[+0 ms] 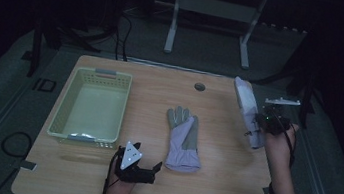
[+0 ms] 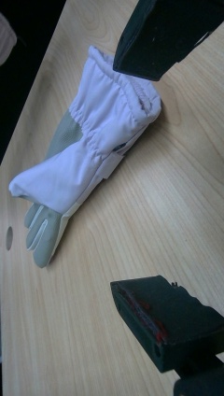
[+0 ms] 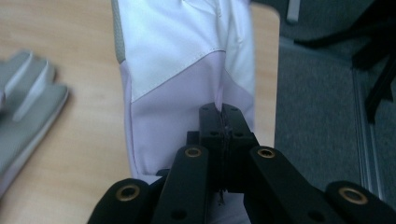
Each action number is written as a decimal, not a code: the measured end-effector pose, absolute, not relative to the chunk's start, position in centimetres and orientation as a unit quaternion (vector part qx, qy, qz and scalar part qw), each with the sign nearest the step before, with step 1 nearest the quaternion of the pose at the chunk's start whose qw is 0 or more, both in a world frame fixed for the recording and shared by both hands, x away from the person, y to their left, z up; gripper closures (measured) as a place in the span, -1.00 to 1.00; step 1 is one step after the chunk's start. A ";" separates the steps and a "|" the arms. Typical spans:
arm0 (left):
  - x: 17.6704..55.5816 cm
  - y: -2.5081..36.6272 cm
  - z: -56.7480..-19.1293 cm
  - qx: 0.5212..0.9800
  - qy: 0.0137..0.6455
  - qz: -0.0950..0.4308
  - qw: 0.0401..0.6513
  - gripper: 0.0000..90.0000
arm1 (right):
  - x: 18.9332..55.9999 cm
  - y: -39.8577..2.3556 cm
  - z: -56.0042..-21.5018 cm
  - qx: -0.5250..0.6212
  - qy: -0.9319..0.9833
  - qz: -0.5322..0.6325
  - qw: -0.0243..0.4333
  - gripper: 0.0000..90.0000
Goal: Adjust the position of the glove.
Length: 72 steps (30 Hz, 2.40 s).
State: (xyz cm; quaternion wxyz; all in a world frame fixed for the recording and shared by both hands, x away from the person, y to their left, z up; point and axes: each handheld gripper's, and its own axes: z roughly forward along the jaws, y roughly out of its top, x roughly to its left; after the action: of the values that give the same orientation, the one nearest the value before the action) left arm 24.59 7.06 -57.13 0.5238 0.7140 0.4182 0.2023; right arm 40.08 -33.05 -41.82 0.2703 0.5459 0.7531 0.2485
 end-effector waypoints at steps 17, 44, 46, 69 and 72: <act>24.5 7.2 -57.1 0.713 0.414 0.201 0.529 -1.00 | 36.3 -30.0 -49.6 0.595 0.735 0.224 0.237 0.98; 24.3 7.0 -57.1 0.714 0.412 0.210 0.526 -1.00 | 37.6 -32.4 -48.6 0.446 0.829 0.284 0.183 0.14; 24.4 7.1 -57.1 0.710 0.418 0.206 0.528 -1.00 | 37.8 -33.4 -48.1 0.428 0.841 0.267 0.195 0.15; 24.3 7.0 -57.1 0.713 0.414 0.212 0.525 -1.00 | 41.3 -34.0 -52.9 0.441 0.849 0.281 0.079 0.39; 24.2 6.9 -57.1 0.712 0.413 0.213 0.526 -1.00 | 41.0 -34.0 -53.0 0.448 0.843 0.286 0.084 0.51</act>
State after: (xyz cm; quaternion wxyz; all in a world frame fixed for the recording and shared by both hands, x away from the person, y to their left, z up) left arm 24.24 6.92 -57.12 0.5257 0.7124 0.4133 0.2130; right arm 40.97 -33.97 -53.04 0.0836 0.4481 0.8430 0.2855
